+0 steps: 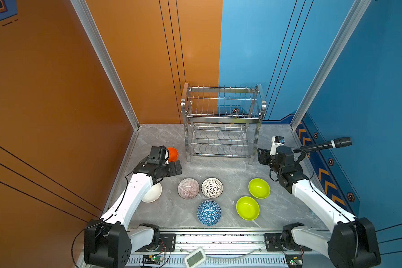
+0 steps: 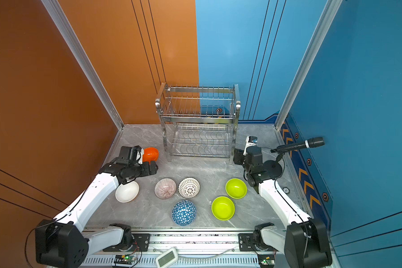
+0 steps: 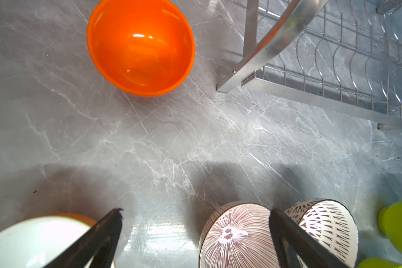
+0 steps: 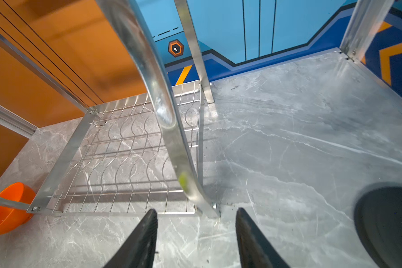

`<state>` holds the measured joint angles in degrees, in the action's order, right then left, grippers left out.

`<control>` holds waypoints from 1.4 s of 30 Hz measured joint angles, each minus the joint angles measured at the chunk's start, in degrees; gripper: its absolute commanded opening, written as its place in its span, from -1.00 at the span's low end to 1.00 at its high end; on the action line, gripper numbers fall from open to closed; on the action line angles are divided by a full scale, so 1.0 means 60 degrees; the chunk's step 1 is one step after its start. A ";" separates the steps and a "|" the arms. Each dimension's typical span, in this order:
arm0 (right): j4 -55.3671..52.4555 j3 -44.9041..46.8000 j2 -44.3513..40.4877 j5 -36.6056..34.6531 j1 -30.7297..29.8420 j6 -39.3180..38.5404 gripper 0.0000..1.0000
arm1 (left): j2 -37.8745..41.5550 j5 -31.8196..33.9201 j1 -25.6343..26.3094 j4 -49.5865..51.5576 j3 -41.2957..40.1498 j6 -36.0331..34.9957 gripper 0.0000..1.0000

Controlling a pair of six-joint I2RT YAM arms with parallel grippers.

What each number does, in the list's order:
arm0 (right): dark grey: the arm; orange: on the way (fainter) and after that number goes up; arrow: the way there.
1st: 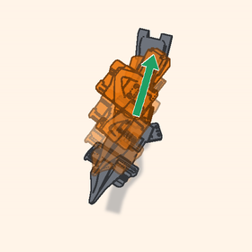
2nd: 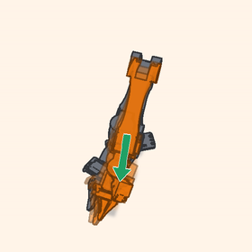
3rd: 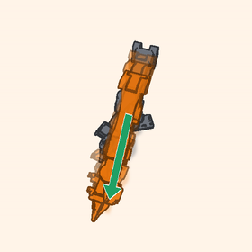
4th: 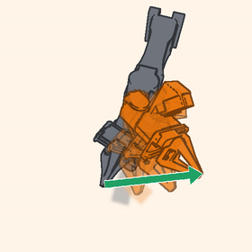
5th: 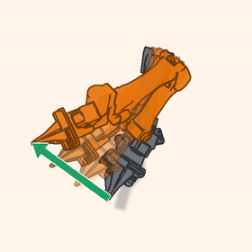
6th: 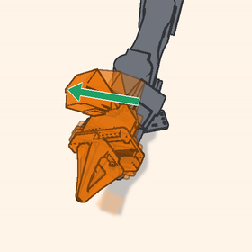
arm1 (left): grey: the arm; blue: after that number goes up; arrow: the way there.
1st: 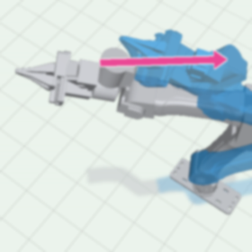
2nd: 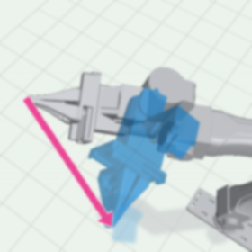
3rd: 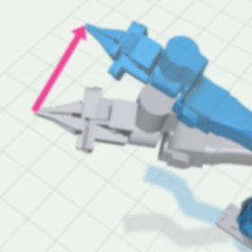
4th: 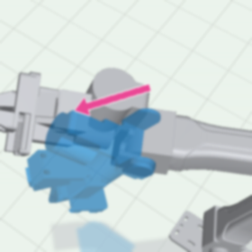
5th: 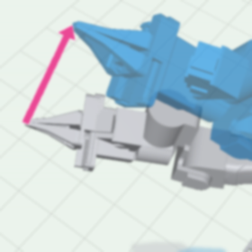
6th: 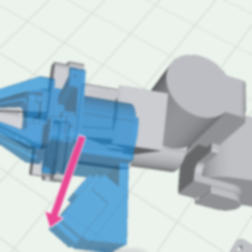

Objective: Load bowls into a dish rack
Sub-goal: Move the dish rack to the top-center of the table, then pick up the bowl from the middle-right of the table.

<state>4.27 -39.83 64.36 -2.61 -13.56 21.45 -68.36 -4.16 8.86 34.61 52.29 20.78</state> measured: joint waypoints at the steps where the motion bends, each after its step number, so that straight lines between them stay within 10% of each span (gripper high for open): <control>1: -0.0189 0.0135 -0.0295 -0.0164 -0.0164 0.0084 0.11 | 0.0000 -0.0004 -0.0036 0.0084 0.0062 0.0069 1.00; 19: -0.3952 -0.1209 -0.0273 -0.1333 -0.4007 -0.0419 0.11 | -0.0386 -0.0841 -0.1129 0.0929 0.0455 0.0929 0.96; 27: -0.5734 -0.3151 0.1887 -0.1381 -0.5610 -0.0368 0.09 | -0.0135 -0.0831 0.0776 0.0914 0.0499 -0.0200 0.98; 42: -0.8757 -0.3661 0.2233 -0.2565 -0.5486 0.1916 0.08 | 0.0175 -0.1089 0.2940 0.0124 0.0488 -0.2721 0.96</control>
<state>-48.27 -61.80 77.76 -18.00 -46.48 32.95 -67.31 -10.70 26.50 35.35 55.22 4.45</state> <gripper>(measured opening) 0.544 0.978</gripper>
